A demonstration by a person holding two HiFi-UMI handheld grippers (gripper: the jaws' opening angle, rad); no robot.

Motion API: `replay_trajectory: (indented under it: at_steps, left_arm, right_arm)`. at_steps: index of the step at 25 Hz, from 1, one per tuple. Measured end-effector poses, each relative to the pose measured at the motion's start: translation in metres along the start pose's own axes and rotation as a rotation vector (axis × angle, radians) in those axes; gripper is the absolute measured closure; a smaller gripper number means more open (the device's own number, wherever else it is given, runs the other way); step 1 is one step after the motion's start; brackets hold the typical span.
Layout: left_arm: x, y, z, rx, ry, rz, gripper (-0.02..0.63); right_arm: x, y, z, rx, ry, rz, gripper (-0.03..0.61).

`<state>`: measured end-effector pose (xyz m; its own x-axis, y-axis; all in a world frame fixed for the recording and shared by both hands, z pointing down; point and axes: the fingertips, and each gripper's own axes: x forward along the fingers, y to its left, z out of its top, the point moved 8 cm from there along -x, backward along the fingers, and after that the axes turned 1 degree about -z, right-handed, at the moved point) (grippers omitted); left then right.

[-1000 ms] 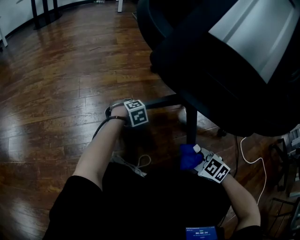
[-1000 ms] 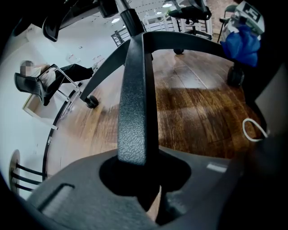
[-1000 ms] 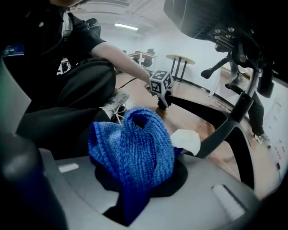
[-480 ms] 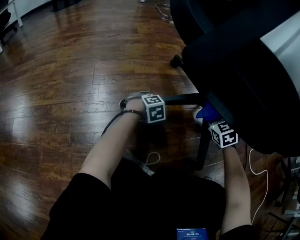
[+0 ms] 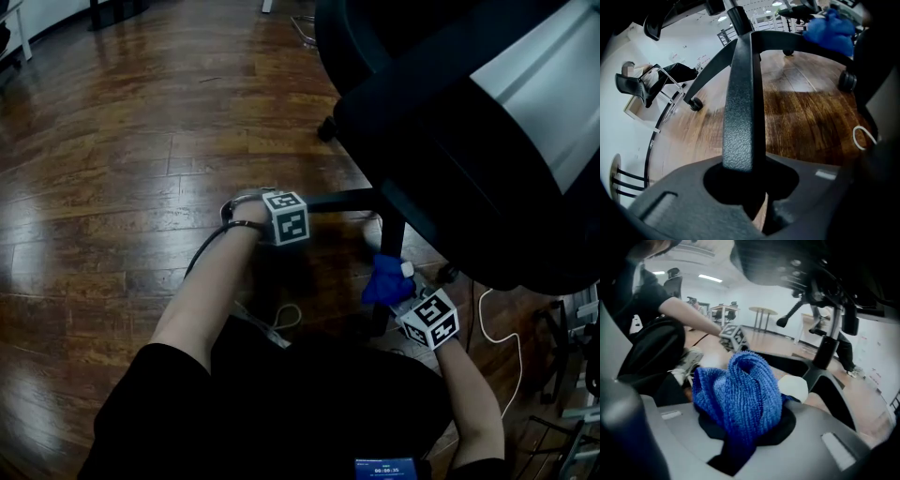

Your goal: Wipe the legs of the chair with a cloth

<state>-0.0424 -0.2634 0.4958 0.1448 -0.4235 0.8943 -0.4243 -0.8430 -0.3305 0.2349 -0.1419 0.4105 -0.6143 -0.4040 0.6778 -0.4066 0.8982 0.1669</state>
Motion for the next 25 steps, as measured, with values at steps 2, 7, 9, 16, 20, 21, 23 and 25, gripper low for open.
replay_trajectory:
  at_steps: [2, 7, 9, 16, 20, 21, 23, 25]
  left_arm:
    - [0.0, 0.001, 0.0, -0.006, 0.003, 0.0, 0.546]
    - [0.0, 0.001, 0.001, -0.021, 0.007, -0.001, 0.546]
    - [0.0, 0.001, 0.002, -0.021, 0.01, 0.001, 0.546]
    - [0.0, 0.0, 0.002, -0.007, 0.003, 0.01, 0.546]
    - [0.0, 0.0, 0.004, 0.016, 0.001, 0.029, 0.546]
    - [0.0, 0.001, 0.004, 0.018, 0.001, 0.034, 0.546]
    - [0.0, 0.001, 0.002, 0.018, 0.001, 0.035, 0.548]
    - [0.0, 0.001, 0.001, 0.017, 0.002, 0.032, 0.548]
  right_arm:
    - [-0.013, 0.034, -0.017, -0.056, 0.048, 0.103, 0.498]
    - [-0.023, 0.056, -0.033, -0.109, 0.073, 0.202, 0.499]
    - [-0.017, 0.039, -0.026, -0.084, 0.05, 0.147, 0.499]
    - [0.028, -0.072, 0.033, 0.025, -0.013, -0.158, 0.499]
    - [0.049, -0.107, 0.065, 0.021, 0.037, -0.311, 0.499]
    - [0.051, -0.108, 0.07, 0.009, 0.049, -0.331, 0.499]
    - [0.052, -0.105, 0.073, -0.009, 0.044, -0.342, 0.499]
    - [0.05, -0.099, 0.067, 0.002, 0.021, -0.33, 0.499]
